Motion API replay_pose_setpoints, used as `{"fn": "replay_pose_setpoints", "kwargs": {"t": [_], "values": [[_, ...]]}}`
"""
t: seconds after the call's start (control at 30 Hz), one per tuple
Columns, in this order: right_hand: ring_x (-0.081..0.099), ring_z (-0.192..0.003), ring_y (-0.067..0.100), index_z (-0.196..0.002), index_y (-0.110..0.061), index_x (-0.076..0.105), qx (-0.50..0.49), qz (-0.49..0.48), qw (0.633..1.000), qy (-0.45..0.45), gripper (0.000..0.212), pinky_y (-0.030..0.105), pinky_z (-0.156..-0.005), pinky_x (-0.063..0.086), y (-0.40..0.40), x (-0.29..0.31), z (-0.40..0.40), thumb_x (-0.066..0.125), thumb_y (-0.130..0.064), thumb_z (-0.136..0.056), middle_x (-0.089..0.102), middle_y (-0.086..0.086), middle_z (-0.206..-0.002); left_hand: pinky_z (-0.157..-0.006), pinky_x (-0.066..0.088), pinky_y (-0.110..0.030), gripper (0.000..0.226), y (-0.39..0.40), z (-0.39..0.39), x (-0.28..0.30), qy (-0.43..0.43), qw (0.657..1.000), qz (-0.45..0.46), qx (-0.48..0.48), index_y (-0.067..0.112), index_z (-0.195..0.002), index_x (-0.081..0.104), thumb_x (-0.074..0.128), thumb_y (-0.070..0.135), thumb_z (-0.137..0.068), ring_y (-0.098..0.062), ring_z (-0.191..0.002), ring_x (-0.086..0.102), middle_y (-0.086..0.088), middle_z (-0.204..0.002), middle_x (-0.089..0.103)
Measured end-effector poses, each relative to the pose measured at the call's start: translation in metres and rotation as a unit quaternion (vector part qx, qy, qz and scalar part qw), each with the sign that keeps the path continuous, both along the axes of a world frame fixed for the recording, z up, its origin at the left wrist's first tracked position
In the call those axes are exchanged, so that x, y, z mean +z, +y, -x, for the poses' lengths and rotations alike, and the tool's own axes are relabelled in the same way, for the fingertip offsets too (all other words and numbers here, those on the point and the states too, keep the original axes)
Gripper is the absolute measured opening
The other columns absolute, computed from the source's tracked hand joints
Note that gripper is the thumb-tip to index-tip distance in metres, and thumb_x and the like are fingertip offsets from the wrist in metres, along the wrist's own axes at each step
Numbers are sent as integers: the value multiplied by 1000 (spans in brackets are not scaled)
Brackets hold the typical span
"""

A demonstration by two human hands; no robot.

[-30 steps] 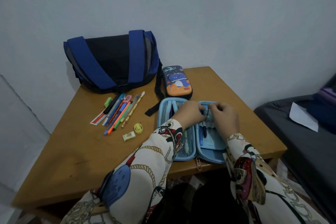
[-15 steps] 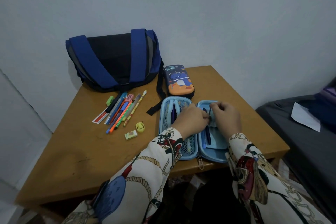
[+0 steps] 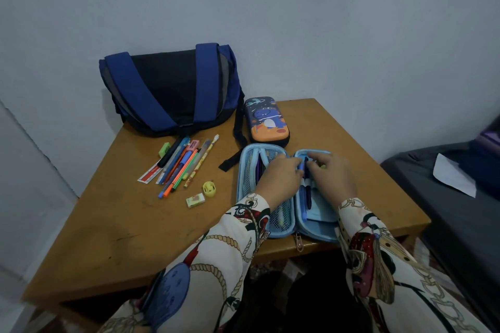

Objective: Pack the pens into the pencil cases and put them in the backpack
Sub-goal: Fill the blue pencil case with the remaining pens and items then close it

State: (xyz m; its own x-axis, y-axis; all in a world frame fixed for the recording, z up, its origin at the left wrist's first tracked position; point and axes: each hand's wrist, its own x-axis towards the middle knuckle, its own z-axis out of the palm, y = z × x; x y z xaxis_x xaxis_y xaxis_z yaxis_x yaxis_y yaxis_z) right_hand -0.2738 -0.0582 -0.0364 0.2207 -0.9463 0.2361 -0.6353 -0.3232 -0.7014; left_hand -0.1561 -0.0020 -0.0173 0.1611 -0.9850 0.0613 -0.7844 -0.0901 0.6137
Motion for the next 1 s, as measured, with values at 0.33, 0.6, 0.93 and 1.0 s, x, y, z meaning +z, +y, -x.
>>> {"fn": "replay_pose_setpoints", "kwargs": {"t": [0.33, 0.6, 0.93, 1.0], "values": [[58, -105, 25, -106, -30, 76, -6, 2, 1000, 17, 25, 48, -92, 48, 1, 1, -1, 55, -25, -92, 65, 1, -109, -88, 45, -40, 31, -1, -1, 2, -2, 1000, -6, 5, 2, -125, 57, 43, 16, -102, -33, -106, 55, -21, -114, 52], [64, -94, 25, -110, -23, 75, -13, 20, 1000, -20, 27, 47, -85, 53, 4, 4, -1, 55, -24, -93, 68, 0, -105, -90, 44, -31, 36, 20, -50, 7, 53, 980, 118, 152, 15, -134, 55, 42, 19, -101, -22, -116, 53, -4, -131, 53], [55, -97, 21, -111, -19, 72, -10, 44, 999, 0, 26, 42, -92, 45, 3, 1, -4, 53, -27, -95, 62, -2, -92, -85, 43, -37, 27, 53, -143, -20, -228, 916, 6, 329, 9, -115, 68, 49, 10, -95, -31, -101, 51, -14, -106, 65], [53, -95, 20, -111, -18, 70, 4, 62, 998, 9, 25, 43, -91, 44, 4, 0, -5, 52, -29, -96, 60, -2, -87, -84, 47, -37, 23, 53, -143, -22, -213, 921, -25, 325, 4, -109, 68, 51, 10, -95, -32, -103, 55, -16, -107, 65]]}}
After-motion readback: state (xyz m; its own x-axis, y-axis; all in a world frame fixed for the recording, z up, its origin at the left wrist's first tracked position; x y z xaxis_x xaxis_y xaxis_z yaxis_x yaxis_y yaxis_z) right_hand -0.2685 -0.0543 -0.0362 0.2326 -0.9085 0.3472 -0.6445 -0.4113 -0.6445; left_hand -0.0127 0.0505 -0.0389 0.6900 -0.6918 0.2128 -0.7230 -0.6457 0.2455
